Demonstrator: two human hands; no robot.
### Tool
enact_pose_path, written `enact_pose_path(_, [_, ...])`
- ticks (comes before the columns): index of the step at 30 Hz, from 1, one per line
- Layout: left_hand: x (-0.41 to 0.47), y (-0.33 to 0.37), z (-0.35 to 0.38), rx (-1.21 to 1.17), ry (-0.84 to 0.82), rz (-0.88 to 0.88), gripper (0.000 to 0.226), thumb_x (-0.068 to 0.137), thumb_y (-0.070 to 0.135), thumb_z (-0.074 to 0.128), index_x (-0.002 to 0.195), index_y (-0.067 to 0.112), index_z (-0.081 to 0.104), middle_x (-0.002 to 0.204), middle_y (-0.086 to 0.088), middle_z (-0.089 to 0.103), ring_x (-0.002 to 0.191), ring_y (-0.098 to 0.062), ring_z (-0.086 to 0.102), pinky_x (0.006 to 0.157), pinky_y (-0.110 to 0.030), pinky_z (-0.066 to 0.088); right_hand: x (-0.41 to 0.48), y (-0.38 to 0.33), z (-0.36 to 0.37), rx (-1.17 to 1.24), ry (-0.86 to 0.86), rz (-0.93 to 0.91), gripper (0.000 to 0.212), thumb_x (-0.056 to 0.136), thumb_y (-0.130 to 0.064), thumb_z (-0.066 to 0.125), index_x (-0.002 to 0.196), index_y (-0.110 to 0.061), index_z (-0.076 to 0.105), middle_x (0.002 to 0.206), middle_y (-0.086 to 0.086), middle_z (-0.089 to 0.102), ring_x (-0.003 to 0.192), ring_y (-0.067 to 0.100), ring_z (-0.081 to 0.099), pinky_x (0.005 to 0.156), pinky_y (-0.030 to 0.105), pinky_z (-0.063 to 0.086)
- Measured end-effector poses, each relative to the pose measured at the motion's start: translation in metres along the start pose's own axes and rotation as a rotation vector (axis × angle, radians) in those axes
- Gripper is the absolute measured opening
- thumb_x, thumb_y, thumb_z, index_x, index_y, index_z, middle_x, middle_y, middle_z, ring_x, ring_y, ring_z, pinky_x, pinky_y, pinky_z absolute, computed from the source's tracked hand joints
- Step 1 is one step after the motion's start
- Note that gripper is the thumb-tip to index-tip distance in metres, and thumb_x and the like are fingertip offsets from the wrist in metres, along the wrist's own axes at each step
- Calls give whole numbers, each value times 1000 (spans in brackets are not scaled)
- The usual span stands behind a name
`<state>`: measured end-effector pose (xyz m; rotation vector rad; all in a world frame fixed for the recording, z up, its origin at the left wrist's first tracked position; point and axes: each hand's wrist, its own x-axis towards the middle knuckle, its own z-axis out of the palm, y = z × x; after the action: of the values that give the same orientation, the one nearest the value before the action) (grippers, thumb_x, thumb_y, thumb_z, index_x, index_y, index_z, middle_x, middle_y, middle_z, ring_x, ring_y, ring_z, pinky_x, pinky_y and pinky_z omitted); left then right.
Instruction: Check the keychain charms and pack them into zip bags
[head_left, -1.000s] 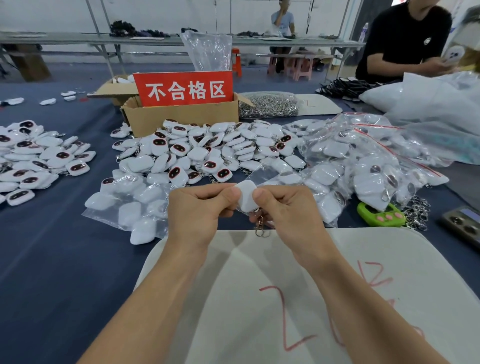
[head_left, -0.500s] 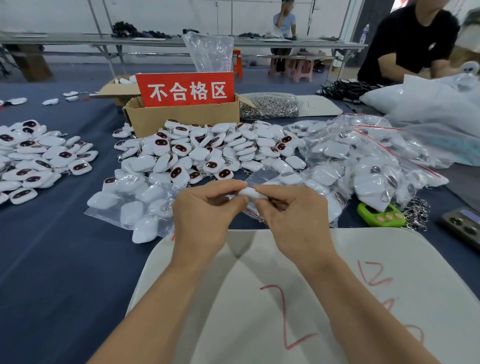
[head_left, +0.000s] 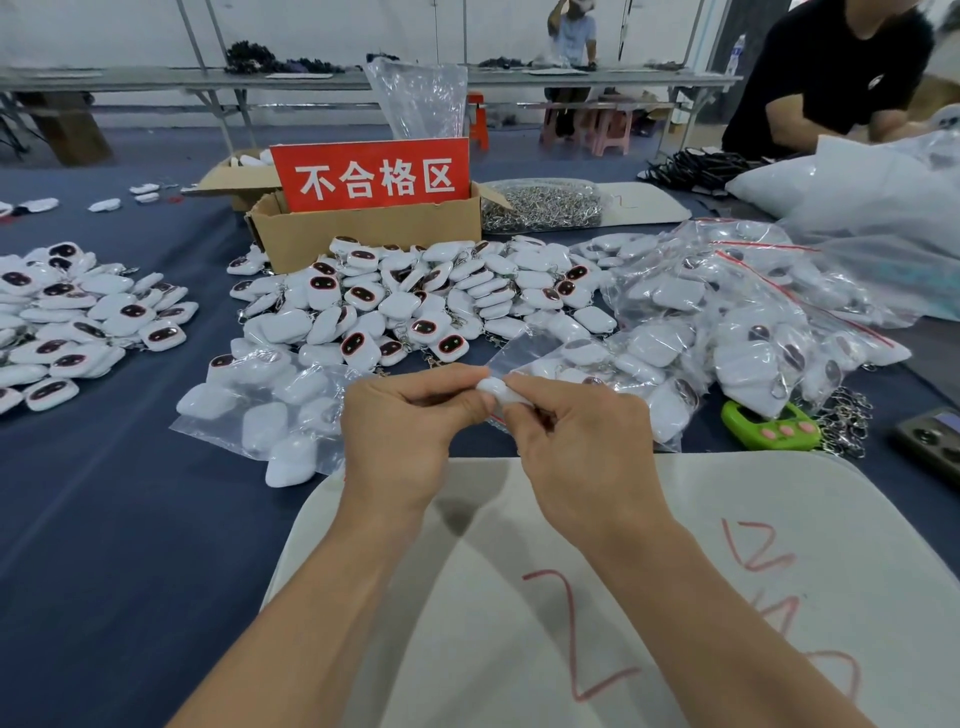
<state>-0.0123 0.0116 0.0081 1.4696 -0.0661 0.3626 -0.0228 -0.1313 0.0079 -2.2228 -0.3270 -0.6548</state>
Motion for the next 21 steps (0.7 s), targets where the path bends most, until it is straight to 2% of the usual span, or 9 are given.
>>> enact_pose_path(5, [0, -4, 0, 28, 16, -47, 43, 74, -5, 84, 77, 38, 83, 80, 2, 80, 76, -10, 77, 70, -13, 55, 0, 6, 4, -4, -14, -8, 21, 94, -29, 60, 82, -16, 71, 52, -4, 43, 68, 18, 41, 57, 36, 41])
enact_pose_path(7, [1, -4, 0, 83, 11, -33, 43, 75, 2, 86, 78, 44, 82, 80, 7, 80, 77, -8, 77, 71, -15, 56, 1, 9, 9, 43, -26, 49, 24, 94, -35, 58, 86, -17, 72, 62, -3, 55, 66, 20, 46, 60, 38, 45])
enact_pose_path(9, [0, -3, 1, 281, 40, 43, 37, 79, 18, 86, 83, 54, 78, 81, 18, 78, 80, -3, 75, 76, -20, 58, 3, 10, 16, 117, -64, 134, 28, 96, -40, 58, 89, -17, 71, 68, -1, 64, 64, 20, 54, 64, 40, 51])
enact_pose_path(11, [2, 0, -4, 634, 124, 136, 24, 84, 31, 82, 99, 49, 79, 95, 21, 78, 93, -6, 72, 84, -29, 55, 6, 10, 21, 216, -88, 234, 20, 96, -34, 63, 82, -23, 72, 67, 1, 68, 65, 22, 62, 64, 36, 54])
enact_pose_path(13, [7, 3, -17, 1058, 209, 161, 44, 86, 27, 75, 128, 41, 69, 123, 11, 72, 115, -18, 63, 85, -34, 46, 7, 11, 22, 281, -84, 323, 26, 93, -20, 66, 78, -39, 73, 65, -5, 70, 58, 14, 64, 57, 21, 50])
enact_pose_path(15, [13, 1, -36, 1393, 132, 22, 78, 83, 23, 71, 154, 35, 39, 150, 5, 49, 133, -23, 45, 82, -38, 42, 5, 13, 22, 291, -113, 380, 28, 92, -13, 65, 83, -38, 75, 63, -8, 71, 53, 7, 62, 53, 15, 45])
enact_pose_path(16, [15, 2, -43, 1493, 80, -59, 89, 82, 23, 70, 158, 33, 24, 155, 3, 38, 136, -25, 40, 81, -39, 41, 4, 12, 22, 294, -127, 406, 27, 91, -12, 65, 86, -35, 77, 63, -9, 71, 53, 5, 61, 53, 14, 44])
enact_pose_path(18, [16, 1, -50, 1544, 62, -167, 92, 83, 23, 69, 159, 29, 19, 150, 0, 39, 130, -27, 47, 76, -39, 37, 3, 11, 22, 314, -133, 435, 26, 90, -9, 65, 87, -31, 78, 64, -8, 71, 53, 2, 60, 51, 11, 43])
enact_pose_path(21, [16, 0, -44, 1434, 126, -174, 78, 86, 16, 66, 155, 29, 34, 138, -1, 55, 118, -29, 60, 73, -36, 33, 1, 4, 21, 362, -132, 449, 23, 89, -11, 66, 85, -29, 79, 64, -7, 72, 52, 3, 59, 51, 16, 48])
